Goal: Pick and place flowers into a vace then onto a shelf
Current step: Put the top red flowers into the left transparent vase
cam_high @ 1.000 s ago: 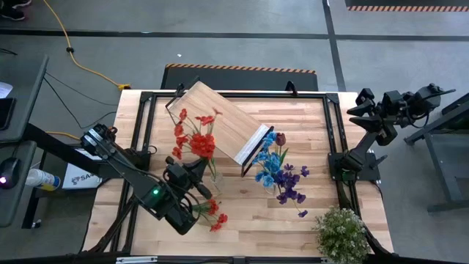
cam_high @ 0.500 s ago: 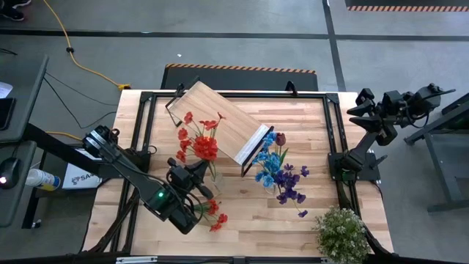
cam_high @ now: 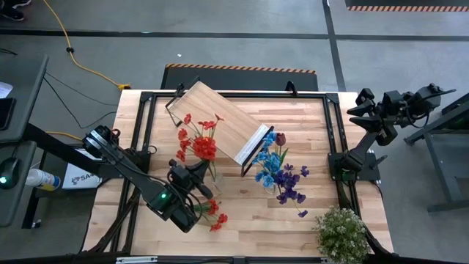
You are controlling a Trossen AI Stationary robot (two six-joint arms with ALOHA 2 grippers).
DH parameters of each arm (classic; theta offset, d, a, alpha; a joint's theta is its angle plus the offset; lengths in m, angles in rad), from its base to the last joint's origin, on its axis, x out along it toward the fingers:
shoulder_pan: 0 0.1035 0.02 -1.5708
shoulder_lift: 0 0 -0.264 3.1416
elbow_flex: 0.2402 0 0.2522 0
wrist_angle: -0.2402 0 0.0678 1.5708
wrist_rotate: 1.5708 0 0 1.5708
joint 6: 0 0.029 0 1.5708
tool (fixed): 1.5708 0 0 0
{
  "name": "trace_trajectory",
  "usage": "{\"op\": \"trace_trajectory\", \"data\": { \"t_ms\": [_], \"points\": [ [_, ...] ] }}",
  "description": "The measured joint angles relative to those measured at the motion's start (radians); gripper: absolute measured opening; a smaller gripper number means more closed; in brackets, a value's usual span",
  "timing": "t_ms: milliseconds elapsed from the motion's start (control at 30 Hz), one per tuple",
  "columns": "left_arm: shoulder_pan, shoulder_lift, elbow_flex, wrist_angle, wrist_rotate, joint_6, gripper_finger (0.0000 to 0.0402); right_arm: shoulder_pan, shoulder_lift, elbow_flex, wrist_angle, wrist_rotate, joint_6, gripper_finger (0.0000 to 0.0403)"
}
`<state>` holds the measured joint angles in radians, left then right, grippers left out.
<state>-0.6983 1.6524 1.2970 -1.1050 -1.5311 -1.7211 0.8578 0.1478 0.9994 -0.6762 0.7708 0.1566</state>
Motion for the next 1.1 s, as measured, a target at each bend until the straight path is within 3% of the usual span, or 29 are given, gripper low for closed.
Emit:
{"op": "trace_trajectory", "data": {
  "t_ms": [267, 1100],
  "points": [
    [0.000, 0.000, -0.005, 0.044, 0.029, 0.012, 0.0061, 0.000, 0.000, 0.000, 0.000, 0.008, -0.007, 0.0130],
    [0.000, 0.000, -0.005, 0.069, 0.087, 0.014, 0.0067, 0.000, 0.000, 0.000, 0.000, 0.012, -0.008, 0.0130]
  ]
}}
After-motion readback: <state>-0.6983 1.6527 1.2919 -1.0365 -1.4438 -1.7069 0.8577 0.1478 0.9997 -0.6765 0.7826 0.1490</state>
